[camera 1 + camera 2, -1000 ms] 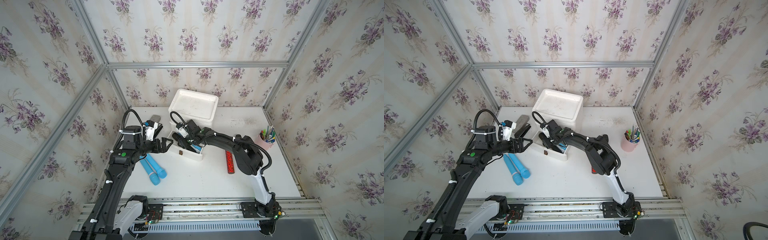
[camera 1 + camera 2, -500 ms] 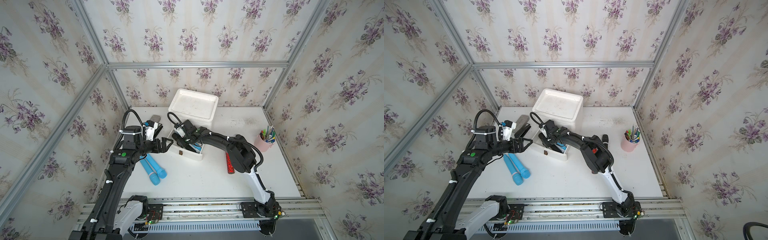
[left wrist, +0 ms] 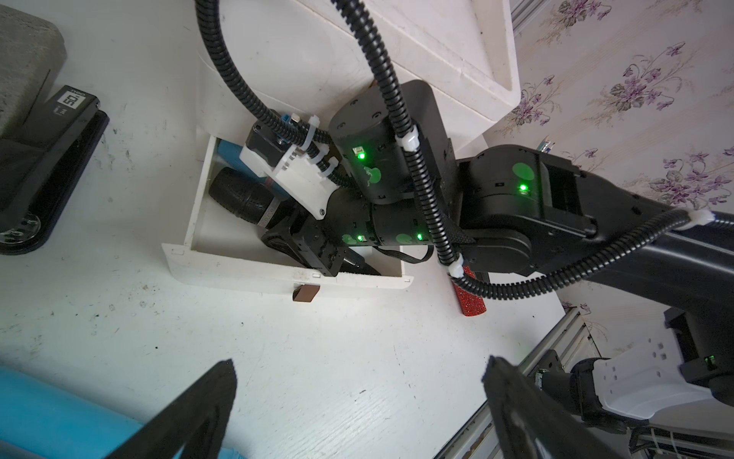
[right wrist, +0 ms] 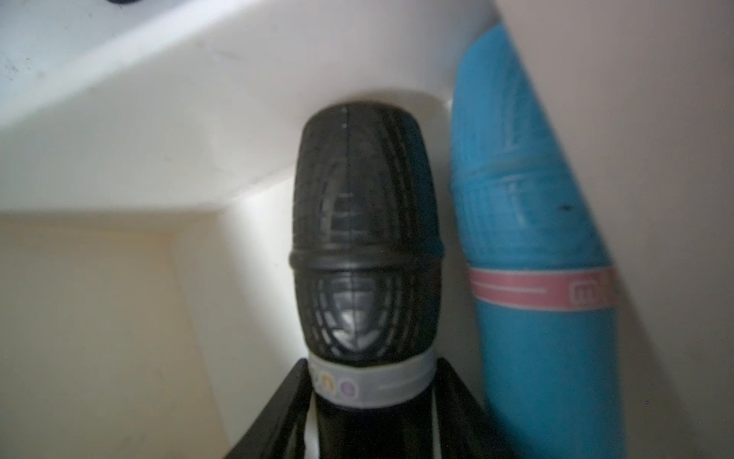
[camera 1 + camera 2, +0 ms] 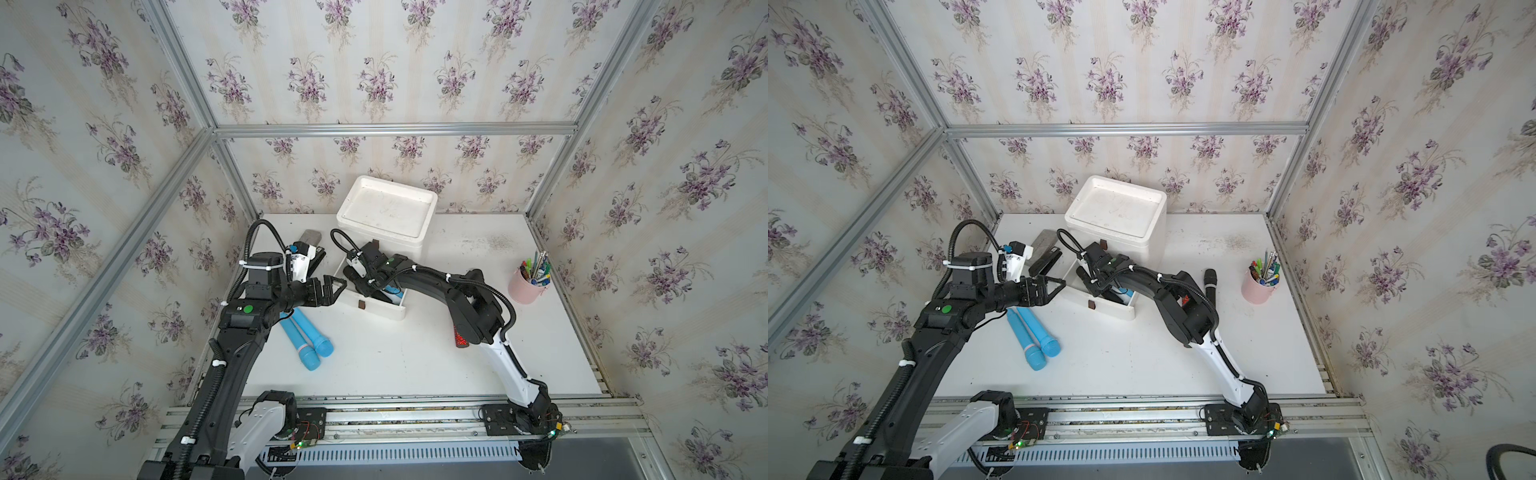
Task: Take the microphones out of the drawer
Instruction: Pick up the microphone from the drawer.
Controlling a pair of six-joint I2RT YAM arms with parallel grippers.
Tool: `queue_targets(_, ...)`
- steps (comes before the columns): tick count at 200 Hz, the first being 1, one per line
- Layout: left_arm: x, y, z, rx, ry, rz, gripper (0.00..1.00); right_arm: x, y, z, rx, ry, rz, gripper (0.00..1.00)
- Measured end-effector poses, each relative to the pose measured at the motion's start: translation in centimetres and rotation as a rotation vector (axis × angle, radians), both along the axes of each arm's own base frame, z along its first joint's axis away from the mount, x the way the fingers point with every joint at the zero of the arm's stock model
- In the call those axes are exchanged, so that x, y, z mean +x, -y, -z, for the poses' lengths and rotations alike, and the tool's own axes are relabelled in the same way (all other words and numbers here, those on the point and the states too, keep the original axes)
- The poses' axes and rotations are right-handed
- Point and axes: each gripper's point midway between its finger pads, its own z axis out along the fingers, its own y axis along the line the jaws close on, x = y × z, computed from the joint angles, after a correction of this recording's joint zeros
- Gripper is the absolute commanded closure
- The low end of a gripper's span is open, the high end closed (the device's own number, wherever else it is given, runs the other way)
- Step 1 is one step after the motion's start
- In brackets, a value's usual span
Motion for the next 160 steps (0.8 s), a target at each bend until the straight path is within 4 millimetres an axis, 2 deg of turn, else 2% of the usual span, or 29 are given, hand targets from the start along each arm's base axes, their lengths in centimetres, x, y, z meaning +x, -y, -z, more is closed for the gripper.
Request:
queue_targets(87,0.0,0.0,0.0,0.000,0.002,0.000,0.01,0.1,-0.1,-0.3,-0.028,0.022,-0.035,0.72)
queue_targets(132,0.0,0.0,-0.1,0.001,0.003,-0.001,0.01,0.0,-0.1,-0.7,-0.032,0.028,-0.059,0.94)
queue_targets(160,-0.1,0.0,-0.1,0.001,0.006,-0.002,0.01,-0.1,-0.3,-1.9,-0.014,0.029,-0.071,0.96)
